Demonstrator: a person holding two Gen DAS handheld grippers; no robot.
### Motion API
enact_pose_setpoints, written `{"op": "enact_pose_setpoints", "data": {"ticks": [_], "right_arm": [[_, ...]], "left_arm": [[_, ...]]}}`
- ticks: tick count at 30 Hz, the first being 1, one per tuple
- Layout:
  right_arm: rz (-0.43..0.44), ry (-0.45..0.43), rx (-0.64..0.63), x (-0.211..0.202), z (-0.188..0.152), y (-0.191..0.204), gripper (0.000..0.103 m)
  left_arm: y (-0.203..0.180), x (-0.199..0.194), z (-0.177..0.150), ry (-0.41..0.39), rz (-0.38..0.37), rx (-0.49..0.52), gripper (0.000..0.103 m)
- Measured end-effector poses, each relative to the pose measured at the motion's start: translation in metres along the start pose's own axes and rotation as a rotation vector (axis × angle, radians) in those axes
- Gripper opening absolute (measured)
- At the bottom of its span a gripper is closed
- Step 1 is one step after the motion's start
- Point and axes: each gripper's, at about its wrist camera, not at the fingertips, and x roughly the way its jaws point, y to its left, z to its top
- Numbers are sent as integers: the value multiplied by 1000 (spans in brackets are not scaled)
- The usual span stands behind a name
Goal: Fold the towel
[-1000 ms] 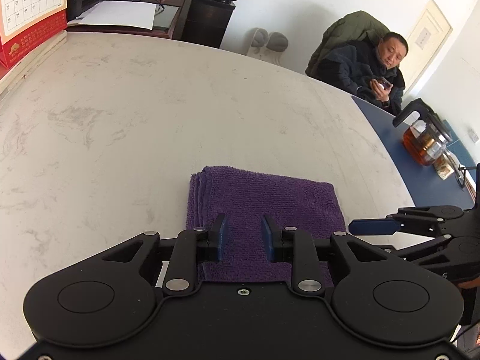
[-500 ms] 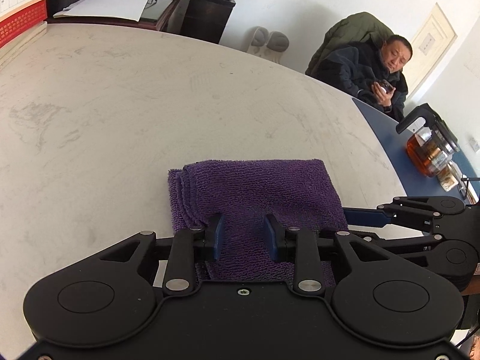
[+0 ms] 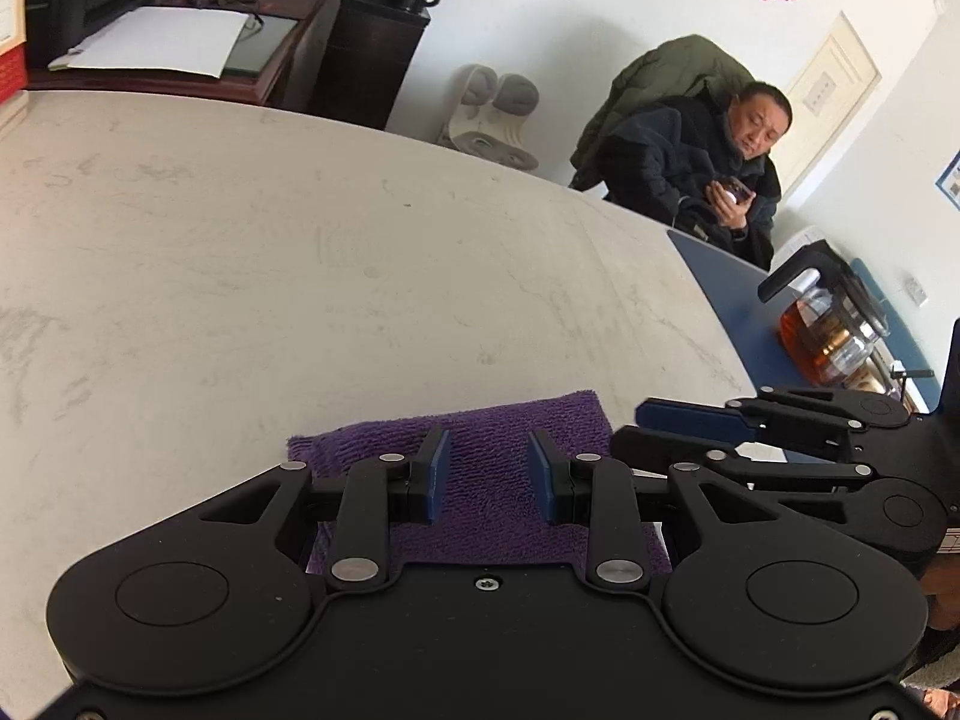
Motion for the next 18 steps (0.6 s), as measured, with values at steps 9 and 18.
{"op": "enact_pose_setpoints", "data": {"ticks": [9,18], "right_arm": [[-18,1,11,25,-3,-7,15],[32,-31,-31,-26,-10,13,15]], "left_arm": [[32,4,-3,-8,-48,-82,9],[-1,-35,-18,29,-129,3,24]]}}
